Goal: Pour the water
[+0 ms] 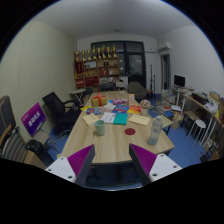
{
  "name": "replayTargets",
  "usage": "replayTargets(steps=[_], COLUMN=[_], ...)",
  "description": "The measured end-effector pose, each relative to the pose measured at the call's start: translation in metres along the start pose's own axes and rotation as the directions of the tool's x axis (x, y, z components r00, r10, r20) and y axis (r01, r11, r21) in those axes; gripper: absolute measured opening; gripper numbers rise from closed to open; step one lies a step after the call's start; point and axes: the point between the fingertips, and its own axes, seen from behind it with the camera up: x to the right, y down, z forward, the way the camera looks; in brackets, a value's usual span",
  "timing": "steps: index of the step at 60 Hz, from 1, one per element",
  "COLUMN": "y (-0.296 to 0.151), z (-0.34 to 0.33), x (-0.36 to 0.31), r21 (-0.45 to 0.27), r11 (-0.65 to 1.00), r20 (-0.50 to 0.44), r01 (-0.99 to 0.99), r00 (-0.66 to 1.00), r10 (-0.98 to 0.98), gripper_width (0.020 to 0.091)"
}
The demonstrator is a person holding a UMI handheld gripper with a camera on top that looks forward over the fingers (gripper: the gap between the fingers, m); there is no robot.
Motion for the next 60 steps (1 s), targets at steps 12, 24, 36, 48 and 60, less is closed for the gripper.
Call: replayTargets(steps=[12, 24, 36, 48, 60], y=[0.003, 0.004, 0.015, 0.009, 0.023], z=[-0.002, 0.005, 0.056, 0.159, 0.256], x=[0.008, 0.057, 0.148, 0.221, 0.282], r21=[0.024, 0.089, 0.136, 0.211, 0.232], r11=[1.0, 0.996, 0.989, 0.977, 0.972], r20=[-0.05, -0.116, -0.171, -0.167, -0.17], r01=[-0.005, -0.004, 0.053, 0.045, 0.042], r00=[0.999, 0.993, 0.985, 0.986, 0.985], r10=[0.007, 0.014, -0.03, -0.01, -0.002], gripper_width=[0.0785, 0.0782, 0.0786, 0.0782, 0.0785])
